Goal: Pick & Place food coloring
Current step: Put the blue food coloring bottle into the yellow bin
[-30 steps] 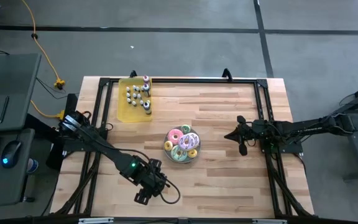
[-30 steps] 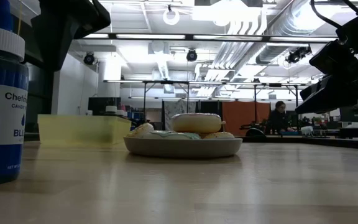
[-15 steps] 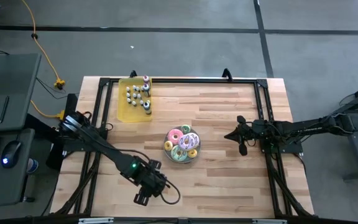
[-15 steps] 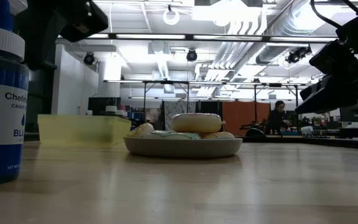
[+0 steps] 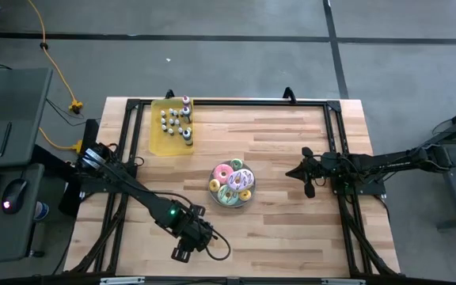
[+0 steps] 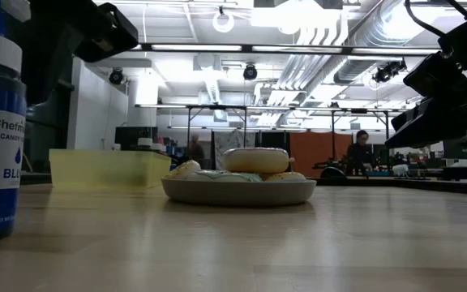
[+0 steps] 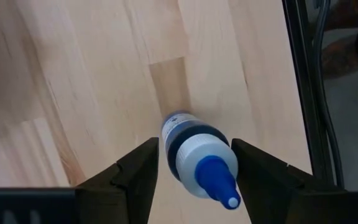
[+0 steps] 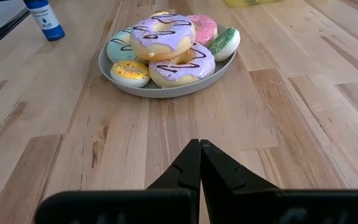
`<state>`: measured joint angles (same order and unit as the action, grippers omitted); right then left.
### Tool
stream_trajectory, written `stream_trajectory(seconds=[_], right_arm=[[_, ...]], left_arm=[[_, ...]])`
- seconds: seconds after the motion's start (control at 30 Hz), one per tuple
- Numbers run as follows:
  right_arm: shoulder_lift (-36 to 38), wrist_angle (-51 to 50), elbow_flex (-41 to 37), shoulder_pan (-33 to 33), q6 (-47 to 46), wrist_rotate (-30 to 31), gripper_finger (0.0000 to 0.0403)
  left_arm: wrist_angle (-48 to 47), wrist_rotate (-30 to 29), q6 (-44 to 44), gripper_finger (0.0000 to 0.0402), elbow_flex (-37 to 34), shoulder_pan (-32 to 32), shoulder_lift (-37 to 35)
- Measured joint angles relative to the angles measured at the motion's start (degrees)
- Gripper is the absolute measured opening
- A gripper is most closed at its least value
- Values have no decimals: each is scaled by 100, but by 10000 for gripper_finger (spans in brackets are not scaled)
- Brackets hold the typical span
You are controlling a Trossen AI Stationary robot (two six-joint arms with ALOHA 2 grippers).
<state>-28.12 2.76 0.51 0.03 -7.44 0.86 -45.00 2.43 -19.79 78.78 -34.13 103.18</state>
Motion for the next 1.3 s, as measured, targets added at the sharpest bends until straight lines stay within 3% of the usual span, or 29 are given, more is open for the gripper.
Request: stream_trajectory(seconds=[0.2,0.43,0.63,0.87,1.1,1.3], right_arm=[[0,2,0,0,0,2,0],[0,0,2,1,0,2,0],[0,1,2,2,0,2,0],[0,1,2,1,0,2,0],[0,-2,2,2,0,2,0],[2,-6,1,2,0,1,0]], left_arm=[[-13,-144,0,181,0,0,0],[-27,-327,7,96,11,2,-22],[-32,-430,159,97,11,2,-24],[-431,-1013,307,97,184,61,-68],[-1123,-1252,382,97,854,274,-205],[-2059,-1256,151,97,1881,631,-241]])
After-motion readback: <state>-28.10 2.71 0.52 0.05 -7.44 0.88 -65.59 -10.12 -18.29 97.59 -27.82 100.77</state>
